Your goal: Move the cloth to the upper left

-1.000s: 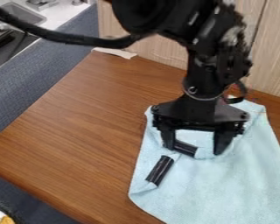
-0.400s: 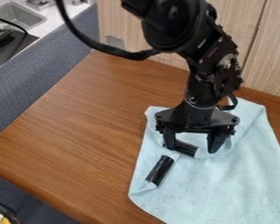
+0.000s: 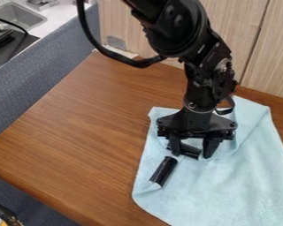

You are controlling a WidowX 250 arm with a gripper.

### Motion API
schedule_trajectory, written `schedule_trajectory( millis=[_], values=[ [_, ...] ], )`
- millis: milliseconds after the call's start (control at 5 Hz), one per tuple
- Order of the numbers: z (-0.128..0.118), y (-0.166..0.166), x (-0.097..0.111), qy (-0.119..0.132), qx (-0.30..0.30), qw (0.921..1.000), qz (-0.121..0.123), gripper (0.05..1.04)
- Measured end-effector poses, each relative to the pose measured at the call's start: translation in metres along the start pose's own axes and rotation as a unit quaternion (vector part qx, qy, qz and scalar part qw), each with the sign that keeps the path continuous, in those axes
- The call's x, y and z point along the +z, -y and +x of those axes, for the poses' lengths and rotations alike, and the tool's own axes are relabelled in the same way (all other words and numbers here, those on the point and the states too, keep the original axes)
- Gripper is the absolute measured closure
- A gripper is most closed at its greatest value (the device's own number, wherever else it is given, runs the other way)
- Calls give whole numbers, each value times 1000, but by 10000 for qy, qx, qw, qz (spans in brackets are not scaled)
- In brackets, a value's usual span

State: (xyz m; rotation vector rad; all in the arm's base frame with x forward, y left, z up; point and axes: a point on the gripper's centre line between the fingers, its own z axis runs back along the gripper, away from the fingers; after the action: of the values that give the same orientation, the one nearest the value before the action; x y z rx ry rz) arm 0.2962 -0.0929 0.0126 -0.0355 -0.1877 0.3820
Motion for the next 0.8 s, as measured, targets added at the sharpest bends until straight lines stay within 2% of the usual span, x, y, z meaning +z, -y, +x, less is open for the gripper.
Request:
schedule_trajectory(
  millis=[200, 400, 600, 800],
  values=[
    [2, 1, -1, 3, -60, 10000, 3, 677],
    [0, 3, -1, 15, -63, 10000, 0, 867],
    [-4, 3, 3, 30, -118, 9999, 46, 992],
    [-8, -1, 15, 120, -139, 9998, 78, 1027]
  ],
)
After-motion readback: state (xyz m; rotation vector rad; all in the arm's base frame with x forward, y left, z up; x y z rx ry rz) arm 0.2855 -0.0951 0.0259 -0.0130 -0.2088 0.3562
